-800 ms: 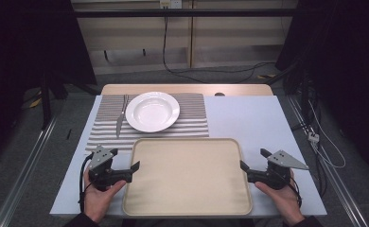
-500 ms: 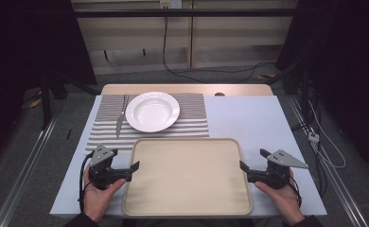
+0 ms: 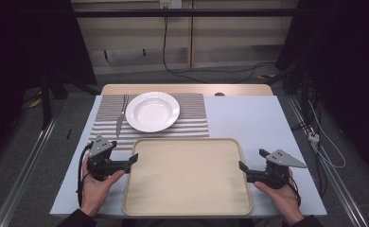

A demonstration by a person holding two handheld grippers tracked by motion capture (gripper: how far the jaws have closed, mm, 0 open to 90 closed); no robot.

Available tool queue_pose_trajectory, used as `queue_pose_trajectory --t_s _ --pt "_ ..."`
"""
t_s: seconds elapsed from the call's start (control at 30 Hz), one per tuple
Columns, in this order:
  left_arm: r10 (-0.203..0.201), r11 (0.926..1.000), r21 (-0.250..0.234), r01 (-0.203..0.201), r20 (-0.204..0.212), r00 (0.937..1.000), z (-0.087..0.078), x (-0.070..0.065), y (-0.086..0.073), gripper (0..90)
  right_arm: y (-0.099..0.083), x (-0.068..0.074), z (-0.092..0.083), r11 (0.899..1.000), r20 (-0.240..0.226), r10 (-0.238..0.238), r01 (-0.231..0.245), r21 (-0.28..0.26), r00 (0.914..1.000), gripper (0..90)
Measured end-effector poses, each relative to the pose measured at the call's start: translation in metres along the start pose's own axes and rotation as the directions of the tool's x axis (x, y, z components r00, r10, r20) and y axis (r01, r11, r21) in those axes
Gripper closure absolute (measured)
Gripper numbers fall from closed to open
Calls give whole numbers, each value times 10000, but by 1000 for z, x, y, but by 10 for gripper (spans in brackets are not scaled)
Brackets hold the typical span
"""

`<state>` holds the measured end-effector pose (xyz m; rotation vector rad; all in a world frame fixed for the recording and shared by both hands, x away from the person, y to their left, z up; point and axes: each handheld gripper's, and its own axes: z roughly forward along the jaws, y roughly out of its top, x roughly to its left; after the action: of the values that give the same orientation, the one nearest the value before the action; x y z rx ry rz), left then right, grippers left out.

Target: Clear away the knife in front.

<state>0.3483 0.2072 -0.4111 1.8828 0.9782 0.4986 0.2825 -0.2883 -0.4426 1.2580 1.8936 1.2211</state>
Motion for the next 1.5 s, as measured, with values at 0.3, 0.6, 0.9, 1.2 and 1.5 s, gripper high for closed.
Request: queue_pose_trajectory --t_s 0.3,0.6,0.9,1.2,1.5 --pt "-119 9976 675 130 -175 9998 10 18 11 60 0 0 -1 10000 -8 20 -20 -7 10000 100" --pt "-133 9961 866 190 -657 9978 22 40 24 62 0 0 0 10000 -23 -15 15 27 10000 103" --pt "-359 9894 1359 516 -1158 9926 37 66 39 66 -1 -1 1 10000 -137 -21 21 40 9999 103" --pt "-608 9828 1628 870 -1593 9854 53 93 47 72 0 0 3 10000 -203 12 -11 89 9998 103" --pt "-706 9798 1685 1076 -2120 9747 73 119 63 134 1 0 5 9998 -125 45 -42 174 9999 103"
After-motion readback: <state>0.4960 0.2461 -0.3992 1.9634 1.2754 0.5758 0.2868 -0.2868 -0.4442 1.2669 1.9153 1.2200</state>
